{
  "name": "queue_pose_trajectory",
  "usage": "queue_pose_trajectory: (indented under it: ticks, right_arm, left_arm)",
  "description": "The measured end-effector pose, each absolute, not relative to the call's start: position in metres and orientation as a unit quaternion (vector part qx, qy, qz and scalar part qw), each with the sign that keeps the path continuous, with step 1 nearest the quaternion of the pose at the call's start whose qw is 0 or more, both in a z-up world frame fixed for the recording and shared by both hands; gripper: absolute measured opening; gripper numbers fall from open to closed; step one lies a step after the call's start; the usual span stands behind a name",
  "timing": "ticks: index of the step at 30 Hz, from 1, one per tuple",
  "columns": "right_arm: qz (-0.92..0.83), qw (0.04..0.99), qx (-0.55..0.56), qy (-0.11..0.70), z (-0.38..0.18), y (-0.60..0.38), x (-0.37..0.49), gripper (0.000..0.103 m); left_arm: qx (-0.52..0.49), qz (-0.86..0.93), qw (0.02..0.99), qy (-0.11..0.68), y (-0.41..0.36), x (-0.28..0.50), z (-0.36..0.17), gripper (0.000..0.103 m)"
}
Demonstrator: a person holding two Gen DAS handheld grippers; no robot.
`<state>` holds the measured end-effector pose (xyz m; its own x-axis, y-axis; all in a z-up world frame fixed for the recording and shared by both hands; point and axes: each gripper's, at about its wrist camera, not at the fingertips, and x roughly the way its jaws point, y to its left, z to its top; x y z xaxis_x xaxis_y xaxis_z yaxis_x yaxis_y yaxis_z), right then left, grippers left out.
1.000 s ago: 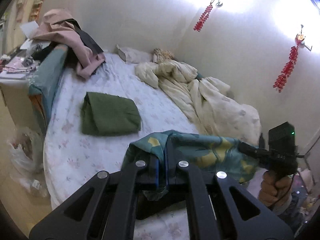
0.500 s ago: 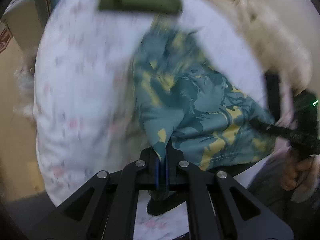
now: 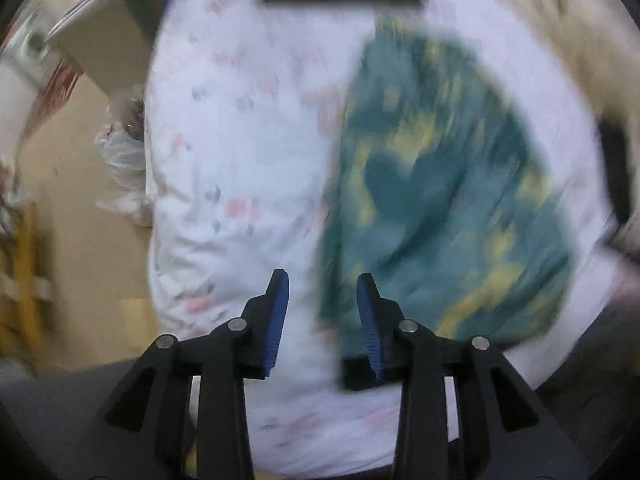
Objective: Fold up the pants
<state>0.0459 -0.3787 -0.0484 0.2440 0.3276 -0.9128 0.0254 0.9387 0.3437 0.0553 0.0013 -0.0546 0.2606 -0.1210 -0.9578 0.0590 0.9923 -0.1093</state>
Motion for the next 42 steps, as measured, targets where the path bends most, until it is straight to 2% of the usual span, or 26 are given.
queue_pose_trajectory:
  ticks: [1, 5, 8, 12, 14, 17, 20, 27, 30, 37, 39, 42]
  right_arm:
    - [0.114, 0.774, 0.155, 0.603, -0.047, -0.374, 0.051, 0.014]
    - [0.125, 0.765, 0.151, 0.613, -0.071, -0.351, 0.067, 0.013]
    - [0.107, 0.756, 0.122, 0.634, -0.100, -0.338, 0.072, 0.013]
    - [0.089, 0.699, 0.066, 0.707, -0.137, -0.327, 0.061, 0.012]
    - [0.100, 0.681, 0.030, 0.725, -0.139, -0.323, 0.051, 0.010]
    - [0.114, 0.660, 0.005, 0.743, -0.134, -0.327, 0.037, 0.010]
    - [0.136, 0.676, 0.010, 0.724, -0.113, -0.334, 0.037, 0.013]
    - [0.175, 0.781, 0.091, 0.593, -0.059, -0.355, 0.096, 0.013]
    - [0.177, 0.782, 0.114, 0.586, -0.074, -0.353, 0.129, 0.013]
    - [0.162, 0.762, 0.140, 0.611, -0.127, -0.340, 0.187, 0.013]
    - [0.139, 0.761, 0.110, 0.624, -0.140, -0.344, 0.194, 0.003]
    - [0.106, 0.759, 0.106, 0.634, -0.147, -0.363, 0.197, 0.002]
  left_arm:
    - [-0.032, -0.071, 0.799, 0.596, -0.004, 0.056, -0.049, 0.036]
    - [0.007, -0.077, 0.800, 0.595, -0.035, 0.073, -0.068, 0.036]
    - [0.010, -0.064, 0.772, 0.632, -0.041, 0.083, -0.107, 0.022]
    - [0.070, -0.067, 0.716, 0.691, -0.050, 0.063, -0.151, 0.022]
    - [0.140, -0.079, 0.711, 0.684, -0.059, 0.042, -0.152, 0.022]
    - [0.154, -0.091, 0.701, 0.691, -0.059, 0.028, -0.145, 0.022]
    - [0.123, -0.094, 0.713, 0.684, -0.048, 0.029, -0.125, 0.022]
    - [0.019, -0.117, 0.784, 0.609, -0.045, 0.106, -0.077, 0.022]
    - [0.015, -0.116, 0.797, 0.592, -0.057, 0.144, -0.090, 0.022]
    - [0.014, -0.098, 0.768, 0.632, -0.063, 0.174, -0.145, 0.022]
    - [0.038, -0.106, 0.767, 0.632, -0.063, 0.171, -0.150, 0.023]
    - [0.079, -0.103, 0.765, 0.631, -0.071, 0.165, -0.146, 0.024]
